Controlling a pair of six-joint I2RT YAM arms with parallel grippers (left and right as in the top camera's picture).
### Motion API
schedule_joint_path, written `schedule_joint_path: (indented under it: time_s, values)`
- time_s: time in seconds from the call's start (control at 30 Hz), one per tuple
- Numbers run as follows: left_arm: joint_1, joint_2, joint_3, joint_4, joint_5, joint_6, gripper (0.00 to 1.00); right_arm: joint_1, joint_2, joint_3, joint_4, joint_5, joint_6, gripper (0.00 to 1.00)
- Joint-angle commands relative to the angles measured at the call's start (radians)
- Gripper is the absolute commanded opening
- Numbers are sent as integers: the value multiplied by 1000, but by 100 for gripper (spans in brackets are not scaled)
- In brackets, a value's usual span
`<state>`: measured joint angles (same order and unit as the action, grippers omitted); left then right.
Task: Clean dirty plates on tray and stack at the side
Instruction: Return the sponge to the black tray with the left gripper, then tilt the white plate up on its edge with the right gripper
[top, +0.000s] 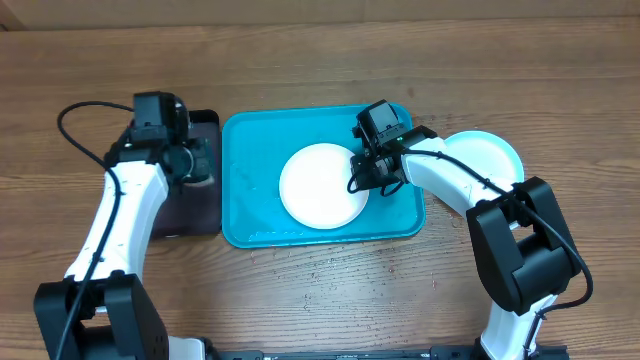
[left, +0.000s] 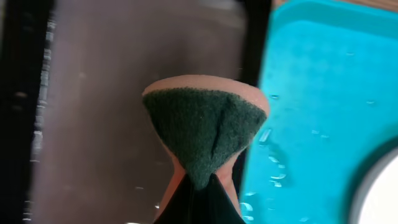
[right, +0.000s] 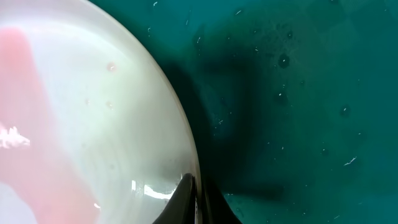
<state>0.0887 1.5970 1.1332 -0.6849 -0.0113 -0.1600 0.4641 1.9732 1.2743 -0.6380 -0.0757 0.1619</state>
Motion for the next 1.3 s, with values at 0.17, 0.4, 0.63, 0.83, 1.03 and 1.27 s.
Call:
schedule_joint_path:
  time_s: [0.17, 0.4, 0.63, 0.83, 1.03, 1.27]
  values:
    - [42, 0, -1, 11, -26, 99, 4, -7, -58, 73, -27, 44, -14, 4]
    - [44, 94, -1, 29, -35, 146, 4, -5, -160, 97, -29, 232, -16, 4]
    - [44, 184, -1, 61, -137, 146, 4, 14, -219, 97, -32, 399, -67, 4]
    - [44, 195, -1, 92, -157, 146, 47, 87, -264, 98, 13, 598, -153, 4]
    - [44, 196, -1, 95, -156, 145, 74, 178, -270, 98, 68, 835, -223, 4]
    - [44, 217, -1, 122, -154, 129, 75, 251, -270, 98, 140, 1004, -223, 4]
